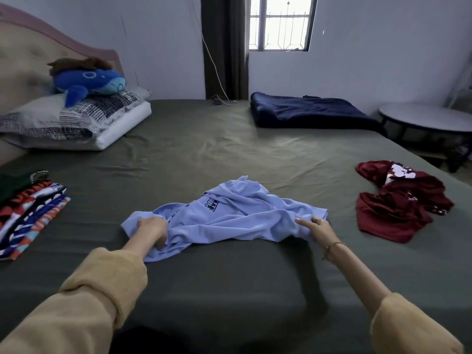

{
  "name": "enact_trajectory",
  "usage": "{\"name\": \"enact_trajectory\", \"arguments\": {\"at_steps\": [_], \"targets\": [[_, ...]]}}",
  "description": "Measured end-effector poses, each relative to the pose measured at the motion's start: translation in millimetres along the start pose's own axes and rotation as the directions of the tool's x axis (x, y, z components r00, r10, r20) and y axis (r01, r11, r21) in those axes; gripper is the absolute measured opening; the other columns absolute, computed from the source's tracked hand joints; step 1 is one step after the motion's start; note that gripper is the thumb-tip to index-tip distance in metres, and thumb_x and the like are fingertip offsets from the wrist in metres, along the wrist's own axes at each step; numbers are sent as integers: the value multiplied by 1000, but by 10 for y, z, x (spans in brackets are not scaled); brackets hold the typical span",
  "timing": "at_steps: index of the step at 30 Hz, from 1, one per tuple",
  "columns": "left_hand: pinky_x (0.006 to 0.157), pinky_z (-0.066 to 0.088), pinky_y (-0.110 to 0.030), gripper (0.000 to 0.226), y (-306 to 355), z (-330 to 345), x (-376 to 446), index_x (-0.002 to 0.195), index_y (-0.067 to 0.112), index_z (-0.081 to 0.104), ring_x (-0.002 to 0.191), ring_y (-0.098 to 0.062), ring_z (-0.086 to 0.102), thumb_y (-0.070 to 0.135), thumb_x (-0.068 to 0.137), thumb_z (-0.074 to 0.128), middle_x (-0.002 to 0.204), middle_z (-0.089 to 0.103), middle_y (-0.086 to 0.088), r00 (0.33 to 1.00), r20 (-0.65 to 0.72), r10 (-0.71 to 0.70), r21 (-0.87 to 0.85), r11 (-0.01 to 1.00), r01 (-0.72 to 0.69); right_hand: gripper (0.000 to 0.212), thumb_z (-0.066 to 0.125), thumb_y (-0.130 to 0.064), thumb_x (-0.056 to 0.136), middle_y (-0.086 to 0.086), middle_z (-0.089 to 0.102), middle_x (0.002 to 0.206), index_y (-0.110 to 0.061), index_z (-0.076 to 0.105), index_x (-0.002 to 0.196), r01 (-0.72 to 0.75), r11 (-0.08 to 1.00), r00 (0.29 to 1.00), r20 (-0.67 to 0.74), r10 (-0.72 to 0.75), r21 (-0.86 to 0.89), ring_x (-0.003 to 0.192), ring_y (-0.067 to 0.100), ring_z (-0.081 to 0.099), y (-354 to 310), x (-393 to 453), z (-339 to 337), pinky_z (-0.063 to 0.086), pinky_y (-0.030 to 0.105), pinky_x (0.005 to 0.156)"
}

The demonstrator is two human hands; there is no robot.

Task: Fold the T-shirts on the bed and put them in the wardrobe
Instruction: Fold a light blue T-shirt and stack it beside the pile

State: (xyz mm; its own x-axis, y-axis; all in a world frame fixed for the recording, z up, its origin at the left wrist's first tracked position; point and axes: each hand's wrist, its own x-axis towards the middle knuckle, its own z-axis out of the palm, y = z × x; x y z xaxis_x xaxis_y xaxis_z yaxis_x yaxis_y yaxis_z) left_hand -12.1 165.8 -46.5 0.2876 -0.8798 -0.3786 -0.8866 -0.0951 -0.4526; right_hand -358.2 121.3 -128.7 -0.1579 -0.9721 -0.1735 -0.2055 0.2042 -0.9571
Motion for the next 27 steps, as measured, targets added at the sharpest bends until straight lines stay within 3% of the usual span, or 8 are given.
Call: {"name": "enact_trajectory", "arguments": {"at_steps": [4,7,10,13,16,19,22,27], "targets": [[98,37,-23,62,47,22,-37,140,20,36,134,-15,37,42,88,60,144,38,2,999,11,50,37,998,-50,27,72,-27,81,-1,49,68,-10,55,71,28,973,994,109,-3,-230,68,12,45,2,-12,44,35,14,52],[104,37,-25,62,59,56,-78,139,17,37,132,-16,39,39,87,61,146,35,-1,996,67,61,79,995,-66,52,77,-55,60,-3,50,82,-15,51,80,0,906,979,186,87,-423,85,16,47,123,-36,80,38,25,68],[98,40,-24,64,51,48,-121,143,15,29,134,-15,35,28,89,61,149,26,-1,995,75,72,83,994,-78,69,65,-82,47,0,60,85,-20,58,78,-68,904,986,107,124,-422,86,24,56,344,47,75,39,38,83],[92,41,-23,64,59,10,-191,143,15,27,135,-15,34,25,89,61,148,23,-1,997,56,56,87,994,-61,34,69,-48,75,1,64,71,-15,62,68,32,887,994,104,18,-460,83,26,61,352,36,68,42,38,81],[87,40,-24,64,76,22,-182,143,14,29,134,-16,36,22,89,62,147,26,0,997,71,31,86,996,-37,15,71,-10,80,7,54,78,-4,57,76,102,902,988,148,-43,-419,79,17,50,241,-69,65,38,22,61],[83,40,-22,66,87,39,-164,143,15,28,129,-13,43,24,88,63,144,34,4,998,67,1,94,996,-7,31,72,0,76,7,58,96,1,58,103,91,941,993,104,-60,-326,90,18,52,209,-138,44,43,23,71],[85,40,-19,58,71,93,-114,138,17,35,125,-11,47,24,88,63,138,40,6,997,73,9,95,995,-15,28,68,6,78,0,58,88,-6,56,100,74,980,992,113,-54,-186,85,16,54,140,-244,39,44,9,58],[93,41,-21,43,70,181,-21,128,21,48,123,-13,48,32,89,61,134,46,7,995,97,12,48,999,-17,22,71,-21,81,3,61,106,-11,60,98,-40,998,990,136,46,-50,100,18,57,171,-288,6,45,28,84]]}}
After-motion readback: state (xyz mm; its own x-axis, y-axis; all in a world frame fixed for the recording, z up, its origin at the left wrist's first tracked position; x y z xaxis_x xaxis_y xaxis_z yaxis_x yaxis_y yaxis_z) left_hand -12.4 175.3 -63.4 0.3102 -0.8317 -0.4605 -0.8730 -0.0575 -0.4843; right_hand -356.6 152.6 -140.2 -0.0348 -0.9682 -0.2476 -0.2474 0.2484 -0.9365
